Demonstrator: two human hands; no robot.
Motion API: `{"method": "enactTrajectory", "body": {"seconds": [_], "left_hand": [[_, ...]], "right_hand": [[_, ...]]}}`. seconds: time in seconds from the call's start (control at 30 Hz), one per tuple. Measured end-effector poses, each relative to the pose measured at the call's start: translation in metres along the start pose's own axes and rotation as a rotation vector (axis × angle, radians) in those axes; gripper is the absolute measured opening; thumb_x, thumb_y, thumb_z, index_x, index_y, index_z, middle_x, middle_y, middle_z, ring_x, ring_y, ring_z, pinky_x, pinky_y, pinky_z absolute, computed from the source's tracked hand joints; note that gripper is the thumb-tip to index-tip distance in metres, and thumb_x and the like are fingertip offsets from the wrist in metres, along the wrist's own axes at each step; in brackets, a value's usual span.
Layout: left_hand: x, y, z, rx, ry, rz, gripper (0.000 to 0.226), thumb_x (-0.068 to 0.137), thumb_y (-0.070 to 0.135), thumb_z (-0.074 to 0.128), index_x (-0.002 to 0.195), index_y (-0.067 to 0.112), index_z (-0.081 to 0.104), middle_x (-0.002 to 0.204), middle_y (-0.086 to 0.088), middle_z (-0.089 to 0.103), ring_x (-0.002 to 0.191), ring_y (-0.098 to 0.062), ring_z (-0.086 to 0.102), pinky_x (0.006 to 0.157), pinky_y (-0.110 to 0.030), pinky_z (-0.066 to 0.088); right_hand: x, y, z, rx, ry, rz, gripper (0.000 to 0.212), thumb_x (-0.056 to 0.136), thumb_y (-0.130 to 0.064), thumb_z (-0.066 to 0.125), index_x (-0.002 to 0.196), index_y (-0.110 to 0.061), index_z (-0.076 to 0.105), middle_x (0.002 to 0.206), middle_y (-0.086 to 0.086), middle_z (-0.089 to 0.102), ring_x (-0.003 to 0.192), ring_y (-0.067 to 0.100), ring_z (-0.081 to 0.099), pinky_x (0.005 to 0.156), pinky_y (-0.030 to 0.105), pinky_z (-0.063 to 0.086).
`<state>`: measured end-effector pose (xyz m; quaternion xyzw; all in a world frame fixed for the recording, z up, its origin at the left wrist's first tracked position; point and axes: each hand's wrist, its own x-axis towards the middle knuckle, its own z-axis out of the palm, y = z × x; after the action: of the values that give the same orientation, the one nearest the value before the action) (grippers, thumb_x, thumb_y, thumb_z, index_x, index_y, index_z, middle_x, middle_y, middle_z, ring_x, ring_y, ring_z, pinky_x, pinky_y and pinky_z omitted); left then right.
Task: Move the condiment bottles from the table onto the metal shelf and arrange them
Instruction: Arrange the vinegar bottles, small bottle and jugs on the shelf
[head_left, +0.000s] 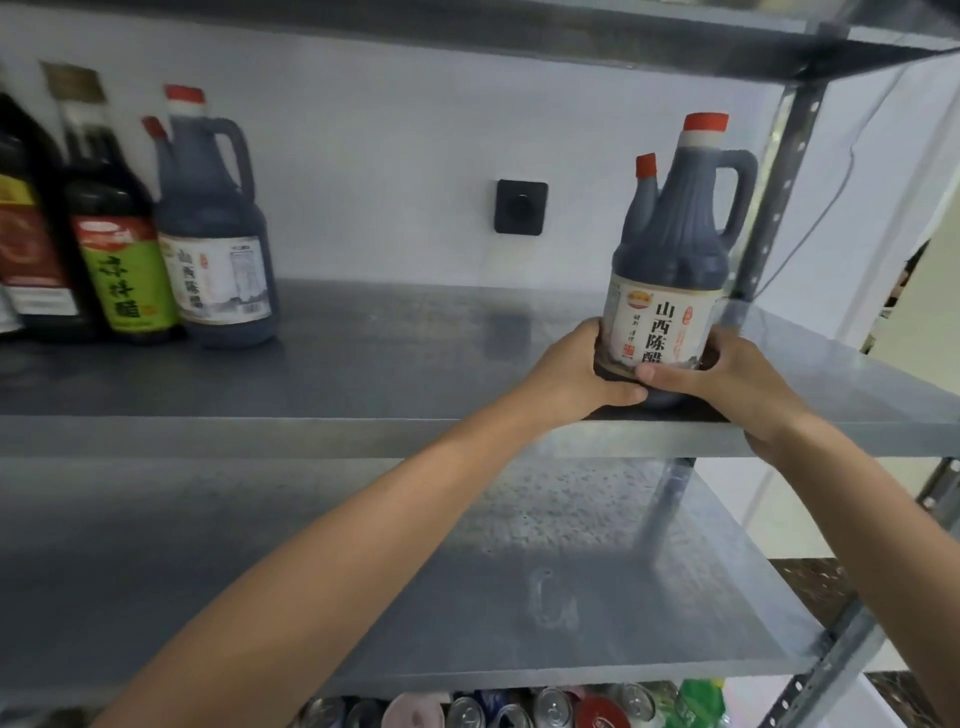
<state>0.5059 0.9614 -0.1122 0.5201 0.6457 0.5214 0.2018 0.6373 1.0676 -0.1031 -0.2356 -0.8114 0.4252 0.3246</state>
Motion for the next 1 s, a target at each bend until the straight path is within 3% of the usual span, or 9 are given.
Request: {"method": "enactTrajectory", "body": {"seconds": [0.1, 0.27, 0.37, 0.43, 0.53, 0.63, 0.77, 0.9, 1.0], "left_hand": [[-0.019, -0.01, -0.032, 0.021, 0.038, 0.008, 0.064, 0.071, 0.005, 0.079, 0.128, 0.009, 0.05, 0.126, -0.006, 0.062, 0.115, -0.02, 0.058, 0.101, -0.04, 0.046], [-0.058, -0.022, -0.102, 0.016, 0.05, -0.01, 0.058, 0.073, -0.004, 0.075, 0.126, 0.007, 0.054, 0.121, -0.004, 0.063, 0.108, -0.016, 0.061, 0.095, -0.026, 0.05], [-0.084, -0.035, -0.147, 0.039, 0.045, -0.029, 0.059, 0.075, -0.011, 0.07, 0.129, 0.002, 0.051, 0.123, -0.009, 0.062, 0.107, -0.013, 0.058, 0.089, -0.016, 0.048], [-0.101, -0.044, -0.176, 0.059, 0.04, -0.031, 0.057, 0.077, -0.015, 0.066, 0.129, -0.001, 0.05, 0.126, -0.015, 0.06, 0.11, -0.016, 0.057, 0.093, -0.017, 0.047], [-0.124, -0.057, -0.22, 0.101, 0.06, -0.037, 0.053, 0.078, -0.014, 0.066, 0.127, 0.0, 0.053, 0.122, -0.013, 0.063, 0.11, -0.018, 0.06, 0.096, -0.022, 0.048], [-0.146, -0.069, -0.263, 0.117, 0.112, -0.031, 0.053, 0.077, -0.012, 0.067, 0.127, 0.001, 0.054, 0.119, -0.014, 0.064, 0.106, -0.016, 0.061, 0.092, -0.019, 0.05], [-0.173, -0.088, -0.324, 0.17, 0.148, -0.039, 0.045, 0.08, -0.006, 0.069, 0.122, 0.006, 0.06, 0.114, -0.006, 0.065, 0.101, -0.011, 0.062, 0.087, -0.014, 0.05], [-0.186, -0.098, -0.363, 0.179, 0.193, -0.053, 0.041, 0.08, -0.004, 0.068, 0.118, 0.01, 0.062, 0.112, -0.003, 0.065, 0.094, -0.006, 0.061, 0.08, -0.011, 0.051], [-0.184, -0.1, -0.37, 0.201, 0.198, -0.071, 0.047, 0.081, 0.001, 0.07, 0.125, 0.011, 0.058, 0.121, -0.004, 0.063, 0.103, -0.011, 0.06, 0.087, -0.018, 0.049]], "right_hand": [[0.0, -0.014, 0.03, 0.02, -0.04, -0.021, 0.074, 0.049, -0.042, 0.081, 0.116, -0.022, 0.057, 0.101, -0.016, 0.066, 0.093, 0.001, 0.062, 0.075, 0.017, 0.046], [0.003, -0.043, 0.092, 0.023, -0.116, -0.052, 0.085, 0.047, -0.046, 0.08, 0.123, -0.019, 0.054, 0.11, -0.01, 0.064, 0.098, 0.008, 0.06, 0.078, 0.021, 0.044], [0.002, -0.064, 0.135, 0.052, -0.135, -0.067, 0.069, 0.057, -0.036, 0.083, 0.118, -0.02, 0.053, 0.108, -0.011, 0.06, 0.09, 0.004, 0.058, 0.071, 0.017, 0.042], [0.001, -0.078, 0.163, 0.066, -0.143, -0.077, 0.06, 0.061, -0.03, 0.083, 0.111, -0.025, 0.051, 0.104, -0.012, 0.058, 0.084, -0.004, 0.055, 0.067, 0.014, 0.04], [-0.001, -0.099, 0.205, 0.071, -0.158, -0.071, 0.062, 0.059, -0.03, 0.083, 0.112, -0.027, 0.051, 0.104, -0.014, 0.059, 0.087, -0.002, 0.056, 0.07, 0.016, 0.041], [-0.003, -0.118, 0.241, 0.081, -0.143, -0.069, 0.062, 0.06, -0.028, 0.083, 0.114, -0.025, 0.053, 0.103, -0.013, 0.059, 0.085, -0.005, 0.055, 0.07, 0.015, 0.041], [-0.003, -0.135, 0.271, 0.042, -0.078, -0.022, 0.074, 0.062, -0.026, 0.083, 0.128, -0.017, 0.049, 0.121, -0.003, 0.059, 0.1, 0.013, 0.055, 0.083, 0.027, 0.042], [-0.003, -0.141, 0.281, 0.019, 0.006, 0.038, 0.072, 0.065, -0.023, 0.082, 0.127, -0.016, 0.049, 0.127, 0.004, 0.059, 0.102, 0.017, 0.053, 0.088, 0.032, 0.042], [0.0, -0.144, 0.283, 0.0, 0.055, 0.09, 0.079, 0.058, -0.028, 0.084, 0.128, -0.014, 0.05, 0.127, 0.005, 0.06, 0.108, 0.02, 0.056, 0.09, 0.034, 0.044]]}}
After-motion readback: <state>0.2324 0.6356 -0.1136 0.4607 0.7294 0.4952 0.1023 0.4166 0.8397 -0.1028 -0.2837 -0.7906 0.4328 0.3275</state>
